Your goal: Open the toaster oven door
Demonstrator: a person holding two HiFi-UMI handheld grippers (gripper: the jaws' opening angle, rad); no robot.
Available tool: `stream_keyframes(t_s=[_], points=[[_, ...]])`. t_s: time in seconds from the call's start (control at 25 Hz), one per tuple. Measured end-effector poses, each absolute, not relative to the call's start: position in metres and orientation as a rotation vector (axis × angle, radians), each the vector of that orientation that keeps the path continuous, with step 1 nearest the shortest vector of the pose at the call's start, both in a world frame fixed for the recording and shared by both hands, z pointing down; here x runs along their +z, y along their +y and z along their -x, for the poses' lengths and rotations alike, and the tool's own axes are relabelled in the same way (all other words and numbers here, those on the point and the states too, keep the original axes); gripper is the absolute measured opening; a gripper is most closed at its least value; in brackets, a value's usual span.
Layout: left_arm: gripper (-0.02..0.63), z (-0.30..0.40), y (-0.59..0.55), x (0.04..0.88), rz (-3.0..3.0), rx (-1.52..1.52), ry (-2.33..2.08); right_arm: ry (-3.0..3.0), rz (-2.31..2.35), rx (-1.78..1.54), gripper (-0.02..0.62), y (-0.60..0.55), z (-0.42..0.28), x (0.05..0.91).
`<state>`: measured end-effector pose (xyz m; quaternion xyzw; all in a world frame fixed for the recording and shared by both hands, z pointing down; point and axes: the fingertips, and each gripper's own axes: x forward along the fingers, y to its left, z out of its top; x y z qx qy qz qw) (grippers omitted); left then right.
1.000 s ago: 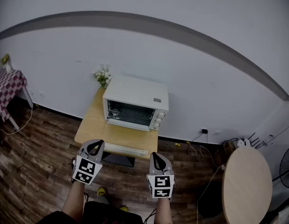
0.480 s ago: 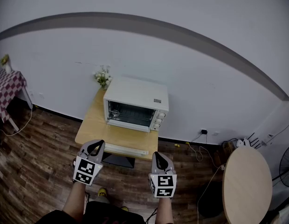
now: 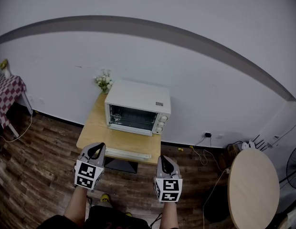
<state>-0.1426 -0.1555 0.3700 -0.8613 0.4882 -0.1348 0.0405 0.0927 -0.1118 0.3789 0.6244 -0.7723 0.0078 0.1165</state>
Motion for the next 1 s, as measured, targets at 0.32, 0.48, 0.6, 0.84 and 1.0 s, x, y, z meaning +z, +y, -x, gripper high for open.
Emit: stream_keyframes(t_s=[0.32, 0.48, 0.6, 0.84, 1.0], points=[[-0.003, 0.142, -0.153, 0.365, 2.649, -0.407, 1.503, -2.267, -1.834, 0.02, 0.003, -0.11, -0.097, 0.377], [-0.002, 0.143, -0.15, 0.363, 2.636, -0.404, 1.498, -2.268, -1.832, 0.027, 0.006, -0.107, -0.097, 0.378], [-0.002, 0.143, -0.147, 0.363, 2.638, -0.393, 1.503, -2.274, -1.836, 0.03, 0.006, -0.104, -0.099, 0.377], [-0.002, 0.144, -0.15, 0.364, 2.623, -0.405, 1.503, -2.264, -1.835, 0.021, 0.007, -0.105, -0.103, 0.376], [-0.002, 0.146, -0.15, 0.367, 2.62, -0.424, 1.512, -2.26, -1.834, 0.025, 0.007, -0.105, -0.106, 0.374]])
